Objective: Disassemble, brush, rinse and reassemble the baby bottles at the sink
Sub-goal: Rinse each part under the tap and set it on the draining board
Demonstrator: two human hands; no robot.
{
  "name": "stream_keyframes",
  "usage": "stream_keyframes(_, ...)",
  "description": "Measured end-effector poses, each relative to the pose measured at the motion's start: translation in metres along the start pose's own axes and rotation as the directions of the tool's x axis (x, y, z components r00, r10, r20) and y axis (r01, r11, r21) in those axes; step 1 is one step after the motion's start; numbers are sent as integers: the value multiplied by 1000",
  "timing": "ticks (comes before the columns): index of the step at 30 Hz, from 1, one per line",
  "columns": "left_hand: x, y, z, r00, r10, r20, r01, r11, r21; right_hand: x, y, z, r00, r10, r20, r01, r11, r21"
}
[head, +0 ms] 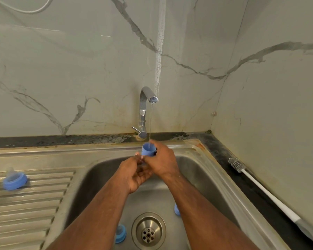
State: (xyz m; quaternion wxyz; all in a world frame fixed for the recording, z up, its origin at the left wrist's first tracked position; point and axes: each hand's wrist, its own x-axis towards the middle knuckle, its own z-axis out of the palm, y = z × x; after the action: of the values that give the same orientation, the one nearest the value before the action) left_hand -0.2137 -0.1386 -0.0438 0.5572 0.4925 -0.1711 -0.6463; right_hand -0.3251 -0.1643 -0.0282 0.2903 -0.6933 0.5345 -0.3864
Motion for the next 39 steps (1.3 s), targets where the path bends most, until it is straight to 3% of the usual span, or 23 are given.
stream_keyframes(4,1,-1,1,1000,-6,-24,3,992,-125,2,2,-1,997,60,41,-62,997,44)
stream_keyframes(7,0,2,2,994,85,-67,-93,988,-127,7,7,-4,987,149,62,-157,976,152)
stream_keyframes(9,2,6,2,974,211,-79,-211,978,9,7,8,-5,979,185,83,-197,963,182)
stream_keyframes(11,3,11,0,945,325,-21,-316,929,191,9,10,-6,988,127,89,-138,983,120)
stream_keyframes(14,-1,21,-2,906,404,128,-418,801,429,7,6,-6,991,30,130,-36,998,48)
stream_keyframes(18,-20,38,-15,838,515,182,-513,626,588,3,-7,-5,995,6,101,-1,998,-56)
stream_keyframes(21,-35,50,-34,806,558,198,-510,485,710,0,-24,-5,998,-56,25,59,990,-124)
stream_keyframes(24,-51,56,-57,783,597,177,-476,390,789,-5,-41,-4,992,-111,-53,107,991,-83)
stream_keyframes(26,-67,55,-72,765,621,170,-447,324,834,-13,-41,4,996,-88,13,89,990,-110)
stream_keyframes(28,-82,51,-88,754,640,151,-410,278,869,-22,-37,12,990,-47,135,80,964,-254)
stream_keyframes(31,-99,45,-115,740,661,126,-378,254,890,-27,-44,12,990,-63,126,89,973,-213)
stream_keyframes(35,-111,45,-146,711,698,86,-335,229,914,-37,-46,26,974,14,227,72,929,-364)
stream_keyframes(39,-112,54,-173,623,781,-54,-314,312,897,-43,-80,70,968,-86,234,113,988,-103)
